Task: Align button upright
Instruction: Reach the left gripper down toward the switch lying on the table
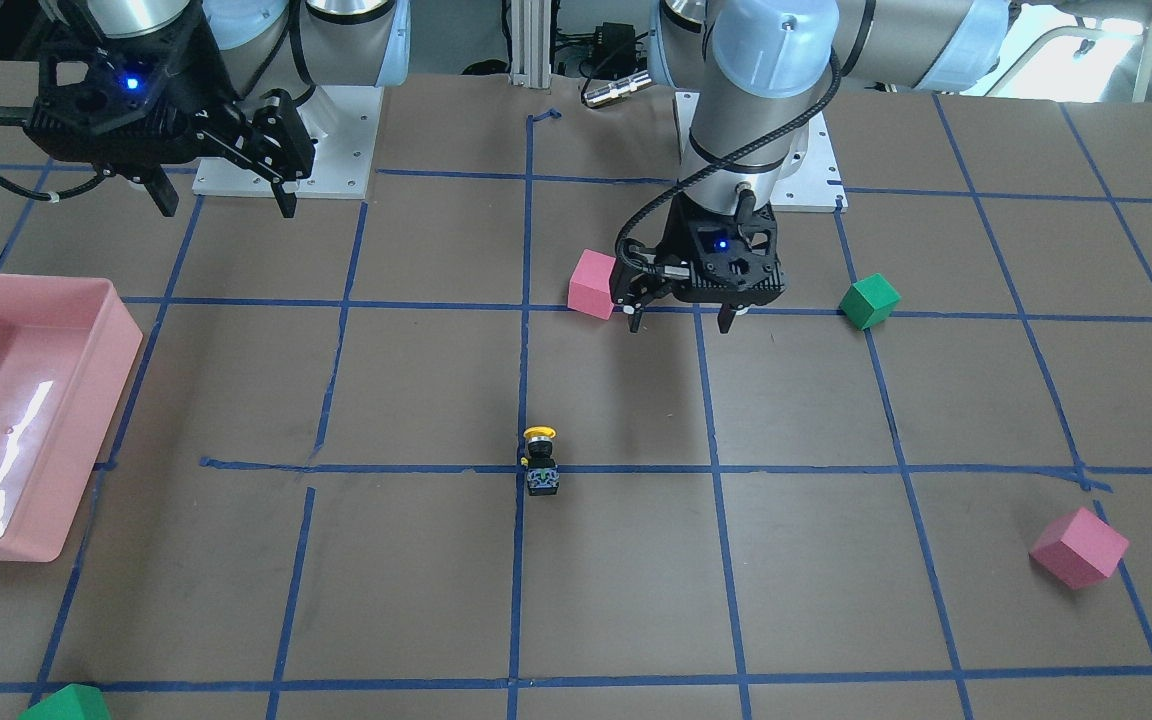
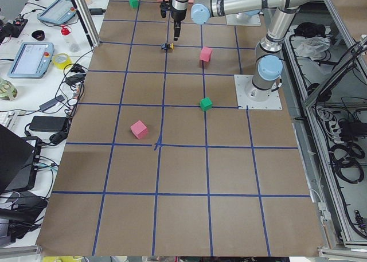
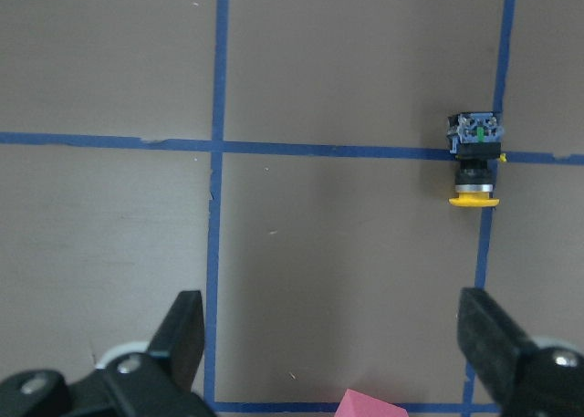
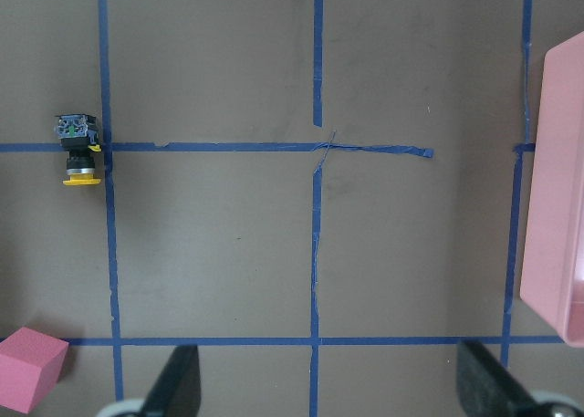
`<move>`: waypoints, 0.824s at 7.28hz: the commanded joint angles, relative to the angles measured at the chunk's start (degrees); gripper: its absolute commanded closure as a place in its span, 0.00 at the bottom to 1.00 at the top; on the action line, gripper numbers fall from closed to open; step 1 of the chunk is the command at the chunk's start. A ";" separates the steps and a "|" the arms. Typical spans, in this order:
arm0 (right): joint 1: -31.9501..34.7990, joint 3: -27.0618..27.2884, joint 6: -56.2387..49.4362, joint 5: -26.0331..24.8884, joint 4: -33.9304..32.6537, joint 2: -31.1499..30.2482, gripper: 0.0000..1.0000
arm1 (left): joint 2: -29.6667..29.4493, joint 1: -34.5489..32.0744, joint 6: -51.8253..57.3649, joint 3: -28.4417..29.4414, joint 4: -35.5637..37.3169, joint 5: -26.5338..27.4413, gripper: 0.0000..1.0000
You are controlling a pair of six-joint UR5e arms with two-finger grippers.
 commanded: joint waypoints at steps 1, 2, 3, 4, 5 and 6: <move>-0.07 0.34 1.69 -0.33 -0.68 0.08 0.00 | -0.80 -2.23 -1.81 -4.18 6.49 0.23 0.00; 0.01 0.60 1.69 -0.33 -0.68 0.08 0.00 | -1.06 -2.49 -3.04 -8.13 14.19 1.27 0.00; -0.07 0.69 1.69 -0.33 -0.68 0.17 0.00 | -1.50 -2.93 -4.18 -10.69 19.93 3.46 0.00; -0.07 0.69 1.69 -0.33 -0.68 0.17 0.00 | -2.11 -4.07 -7.42 -10.80 21.03 3.74 0.00; 0.01 0.78 1.69 -0.15 -0.68 0.17 0.00 | -3.08 -5.56 -10.67 -10.98 23.56 6.44 0.00; 0.10 0.78 1.69 0.55 -0.68 0.25 0.00 | -4.30 -6.44 -13.22 -11.85 27.33 6.90 0.00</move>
